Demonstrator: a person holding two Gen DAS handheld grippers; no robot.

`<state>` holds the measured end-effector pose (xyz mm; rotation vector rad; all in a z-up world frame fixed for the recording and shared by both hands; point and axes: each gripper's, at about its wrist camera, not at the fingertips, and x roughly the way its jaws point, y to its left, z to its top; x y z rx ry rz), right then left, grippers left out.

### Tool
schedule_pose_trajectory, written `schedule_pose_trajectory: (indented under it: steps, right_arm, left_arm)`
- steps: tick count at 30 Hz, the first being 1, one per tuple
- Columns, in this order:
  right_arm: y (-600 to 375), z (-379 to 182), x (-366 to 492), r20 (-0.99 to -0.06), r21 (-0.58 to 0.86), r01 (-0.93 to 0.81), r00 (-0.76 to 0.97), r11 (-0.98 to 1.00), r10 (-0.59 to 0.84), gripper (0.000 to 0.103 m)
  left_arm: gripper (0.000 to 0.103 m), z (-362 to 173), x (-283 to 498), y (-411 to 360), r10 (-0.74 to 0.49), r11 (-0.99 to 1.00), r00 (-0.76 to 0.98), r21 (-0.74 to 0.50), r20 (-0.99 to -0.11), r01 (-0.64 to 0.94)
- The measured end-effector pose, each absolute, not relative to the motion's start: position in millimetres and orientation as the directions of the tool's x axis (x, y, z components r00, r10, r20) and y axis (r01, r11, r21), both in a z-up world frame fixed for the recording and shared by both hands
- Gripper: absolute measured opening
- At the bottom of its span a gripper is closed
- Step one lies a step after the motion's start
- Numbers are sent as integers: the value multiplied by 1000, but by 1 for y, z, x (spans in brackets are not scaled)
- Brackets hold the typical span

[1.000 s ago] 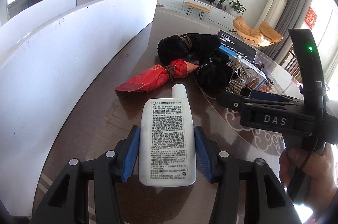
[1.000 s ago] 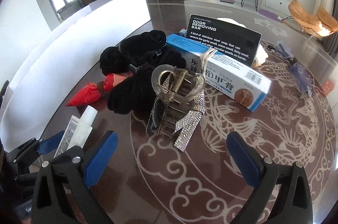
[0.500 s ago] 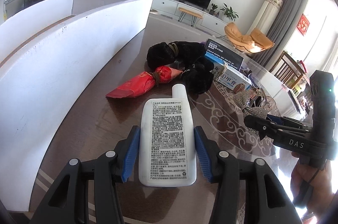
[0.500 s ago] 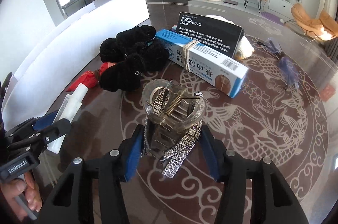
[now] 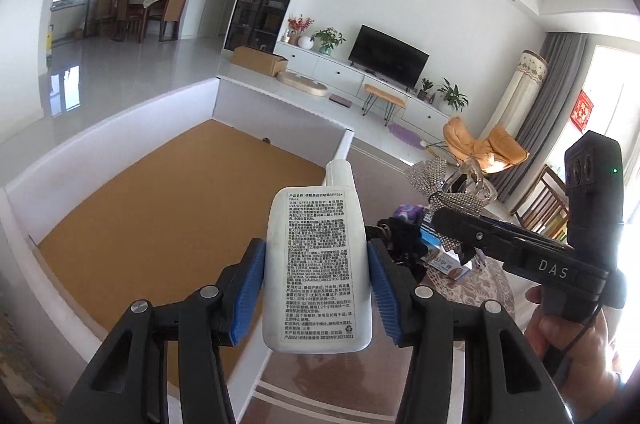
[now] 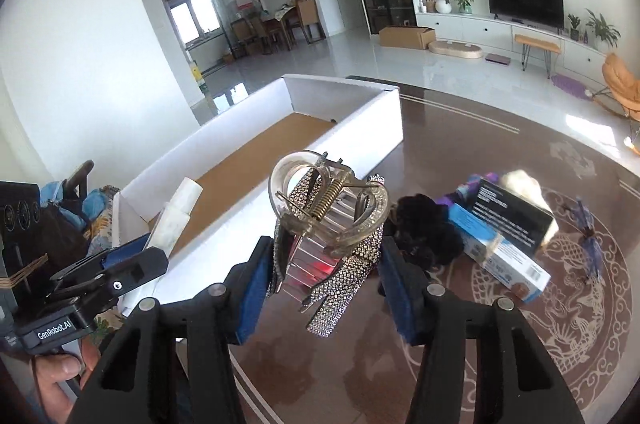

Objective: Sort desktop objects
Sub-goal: 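Carry the bottle and the clip with both grippers over the cork-floored box, then open both grippers to drop the bottle and clip into the box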

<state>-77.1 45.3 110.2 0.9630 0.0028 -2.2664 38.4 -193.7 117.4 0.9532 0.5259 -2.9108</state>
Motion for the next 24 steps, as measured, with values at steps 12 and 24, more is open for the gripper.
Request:
schedule_pose_trajectory:
  steps: [12, 24]
  right_arm:
    - [-187, 60, -108, -798, 114, 756, -317, -645, -512, 53]
    - [-181, 47, -96, -810, 78, 743, -341, -664, -477, 82]
  left_arm:
    - [51, 59, -24, -313, -102, -941, -564, -105, -819, 322]
    - [73, 62, -11, -290, -196, -936, -592, -30, -781, 350]
